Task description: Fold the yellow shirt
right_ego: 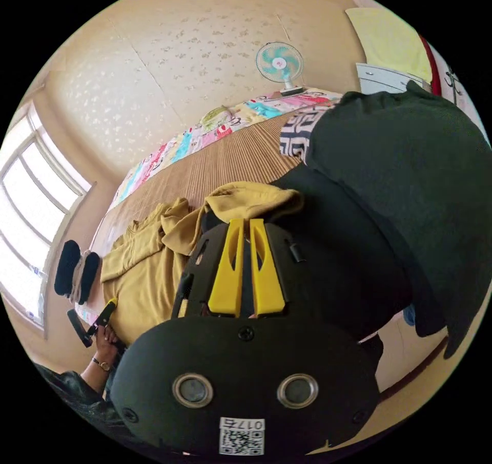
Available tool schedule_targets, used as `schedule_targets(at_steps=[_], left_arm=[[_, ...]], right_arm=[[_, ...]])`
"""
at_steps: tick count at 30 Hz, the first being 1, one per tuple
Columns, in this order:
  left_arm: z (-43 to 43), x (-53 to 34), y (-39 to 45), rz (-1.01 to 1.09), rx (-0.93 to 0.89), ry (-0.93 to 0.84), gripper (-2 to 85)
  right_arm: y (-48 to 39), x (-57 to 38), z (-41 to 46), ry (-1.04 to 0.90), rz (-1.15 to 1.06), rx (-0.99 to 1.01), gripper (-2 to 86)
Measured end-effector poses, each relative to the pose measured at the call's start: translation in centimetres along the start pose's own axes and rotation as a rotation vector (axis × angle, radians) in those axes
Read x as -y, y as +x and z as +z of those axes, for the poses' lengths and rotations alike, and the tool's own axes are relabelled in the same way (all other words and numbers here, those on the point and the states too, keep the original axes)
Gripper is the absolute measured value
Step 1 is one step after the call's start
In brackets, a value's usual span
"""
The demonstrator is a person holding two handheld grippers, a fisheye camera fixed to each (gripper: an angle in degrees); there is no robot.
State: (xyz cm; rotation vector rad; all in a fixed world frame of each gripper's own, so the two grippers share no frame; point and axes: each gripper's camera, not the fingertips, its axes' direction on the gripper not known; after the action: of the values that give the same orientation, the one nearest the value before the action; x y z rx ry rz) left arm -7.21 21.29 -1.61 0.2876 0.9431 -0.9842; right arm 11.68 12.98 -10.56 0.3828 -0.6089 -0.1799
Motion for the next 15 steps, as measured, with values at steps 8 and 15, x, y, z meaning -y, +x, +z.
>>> schedule_targets(at_steps=[8, 15], left_arm=[[-1.1, 0.0, -3.3, -0.018, -0.033, 0.011, 0.0], [-2.5, -0.2, -5.8, -0.018, -0.052, 0.035, -0.1]], right_arm=[[-6.9, 5.4, -15.8, 0.259, -0.32, -0.134, 1.9], [3.7, 1.2, -18.6, 0.124, -0.112, -0.31, 2.1]])
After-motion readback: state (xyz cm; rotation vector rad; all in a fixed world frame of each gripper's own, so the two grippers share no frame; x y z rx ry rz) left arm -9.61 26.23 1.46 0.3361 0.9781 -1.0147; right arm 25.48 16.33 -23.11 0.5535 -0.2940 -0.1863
